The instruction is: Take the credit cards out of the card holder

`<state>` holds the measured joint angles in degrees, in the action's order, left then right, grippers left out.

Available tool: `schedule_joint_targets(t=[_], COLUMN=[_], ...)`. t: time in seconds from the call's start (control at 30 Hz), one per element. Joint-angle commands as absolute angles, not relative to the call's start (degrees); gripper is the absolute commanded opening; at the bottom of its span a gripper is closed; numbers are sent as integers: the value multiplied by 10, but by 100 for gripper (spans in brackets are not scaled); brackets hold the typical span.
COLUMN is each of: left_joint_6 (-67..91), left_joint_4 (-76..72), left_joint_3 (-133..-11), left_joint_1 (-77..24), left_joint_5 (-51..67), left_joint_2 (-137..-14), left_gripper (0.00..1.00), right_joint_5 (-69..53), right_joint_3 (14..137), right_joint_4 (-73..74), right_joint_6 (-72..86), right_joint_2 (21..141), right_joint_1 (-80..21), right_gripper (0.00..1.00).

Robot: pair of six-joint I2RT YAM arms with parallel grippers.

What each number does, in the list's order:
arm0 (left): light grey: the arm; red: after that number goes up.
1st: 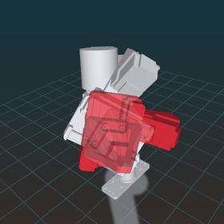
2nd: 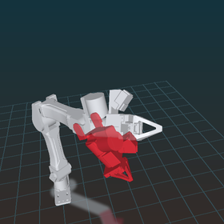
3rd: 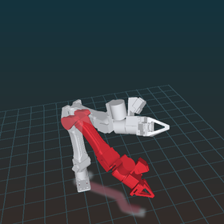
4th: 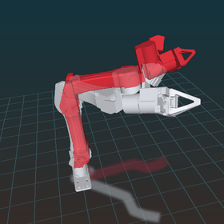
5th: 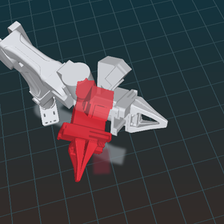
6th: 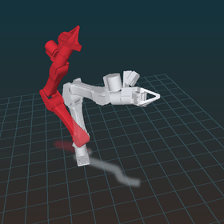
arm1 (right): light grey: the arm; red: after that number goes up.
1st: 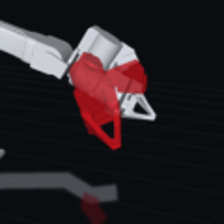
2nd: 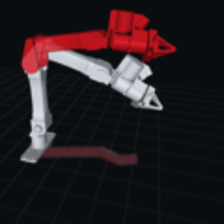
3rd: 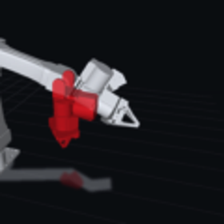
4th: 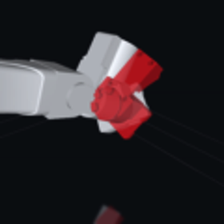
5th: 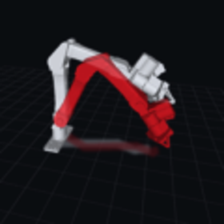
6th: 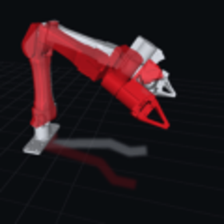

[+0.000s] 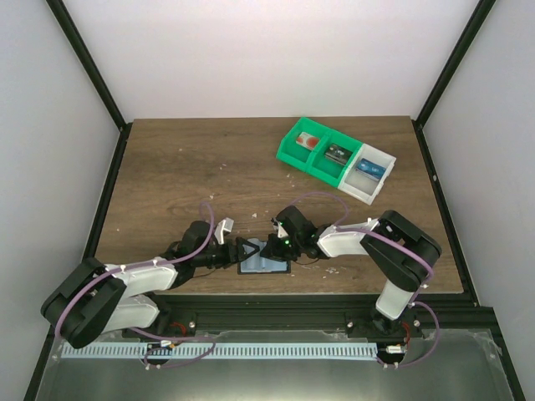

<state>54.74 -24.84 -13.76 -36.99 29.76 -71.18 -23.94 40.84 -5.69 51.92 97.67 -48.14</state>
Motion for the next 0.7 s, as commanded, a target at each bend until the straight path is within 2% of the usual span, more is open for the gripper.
schedule_joint_targets(t=[0.0,0.17,0.67], left_joint_6=[537,513,500], left_joint_4=[-233,-166,-118], left_joint_3=[-138,-148,-160], left_joint_1=[-370,-370,-370], left_joint_5=[291,253,232], left_joint_2=[-704,-703,-690], left_gripper=[79,80,80], right_joint_5=[-229,-228,-227], right_joint_3=[402,400,399], right_joint_4=[-42,-42,-41], right_joint_6=[517,516,518], right_joint_2=[992,991,989], right_joint_1=[-486,-486,-487], right_gripper=[1,1,0])
